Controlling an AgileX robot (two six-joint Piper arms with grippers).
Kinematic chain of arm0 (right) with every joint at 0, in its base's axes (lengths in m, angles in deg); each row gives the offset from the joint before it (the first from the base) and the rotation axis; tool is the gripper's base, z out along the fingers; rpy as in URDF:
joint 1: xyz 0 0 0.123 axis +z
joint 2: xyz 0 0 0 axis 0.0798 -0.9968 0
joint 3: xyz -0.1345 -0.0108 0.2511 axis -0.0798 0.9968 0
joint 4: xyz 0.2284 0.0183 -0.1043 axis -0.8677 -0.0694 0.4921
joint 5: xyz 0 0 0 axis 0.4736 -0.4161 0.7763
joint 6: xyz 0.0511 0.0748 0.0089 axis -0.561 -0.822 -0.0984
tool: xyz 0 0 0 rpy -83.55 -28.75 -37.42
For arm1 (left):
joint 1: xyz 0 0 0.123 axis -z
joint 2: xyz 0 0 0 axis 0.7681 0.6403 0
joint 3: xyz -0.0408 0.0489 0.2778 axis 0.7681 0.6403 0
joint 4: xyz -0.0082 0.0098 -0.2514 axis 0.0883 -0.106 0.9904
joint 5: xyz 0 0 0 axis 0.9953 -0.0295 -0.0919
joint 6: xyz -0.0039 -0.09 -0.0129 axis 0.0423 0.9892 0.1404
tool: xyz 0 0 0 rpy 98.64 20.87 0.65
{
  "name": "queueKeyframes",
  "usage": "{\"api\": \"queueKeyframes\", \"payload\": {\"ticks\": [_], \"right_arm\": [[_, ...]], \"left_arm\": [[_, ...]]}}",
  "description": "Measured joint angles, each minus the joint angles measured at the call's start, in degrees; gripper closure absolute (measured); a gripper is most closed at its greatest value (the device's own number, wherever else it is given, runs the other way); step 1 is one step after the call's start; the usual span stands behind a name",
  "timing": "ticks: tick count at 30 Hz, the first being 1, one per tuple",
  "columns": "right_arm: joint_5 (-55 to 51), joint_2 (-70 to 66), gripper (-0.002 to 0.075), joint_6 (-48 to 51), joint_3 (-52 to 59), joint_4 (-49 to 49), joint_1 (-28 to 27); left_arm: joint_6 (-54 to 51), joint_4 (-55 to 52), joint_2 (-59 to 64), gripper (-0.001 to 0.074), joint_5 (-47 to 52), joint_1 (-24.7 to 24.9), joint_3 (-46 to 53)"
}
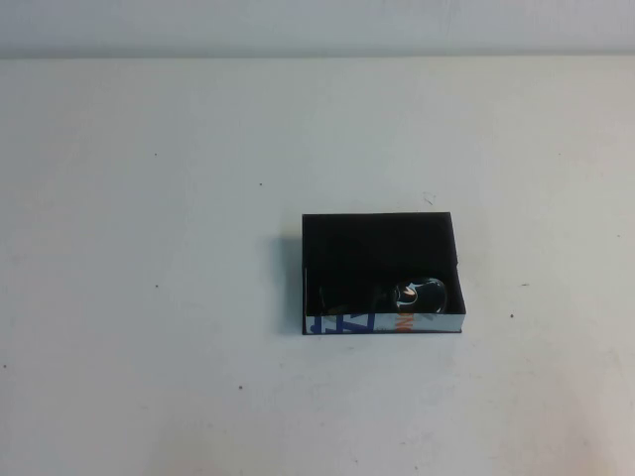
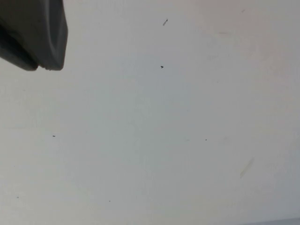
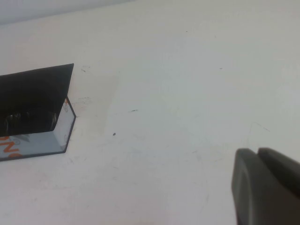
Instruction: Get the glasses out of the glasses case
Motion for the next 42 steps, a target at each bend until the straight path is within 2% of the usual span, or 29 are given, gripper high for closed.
{"api": "queueKeyframes", "payload": {"ticks": [34, 38, 42], "right_arm": [[0.0, 0.0, 0.0743, 0.0, 0.0, 0.0, 0.0], [4.3, 0.0, 0.0743, 0.0, 0.0, -1.6, 0.0], [4.6, 0.0, 0.0743, 0.0, -7.1, -4.0, 0.0]], "left_arm": [[0.0, 0.0, 0.0, 0.0739, 0.0, 0.0, 0.0], [0.0, 0.0, 0.0, 0.0739, 0.0, 0.0, 0.0], [0.0, 0.0, 0.0, 0.0739, 0.0, 0.0, 0.0]]}}
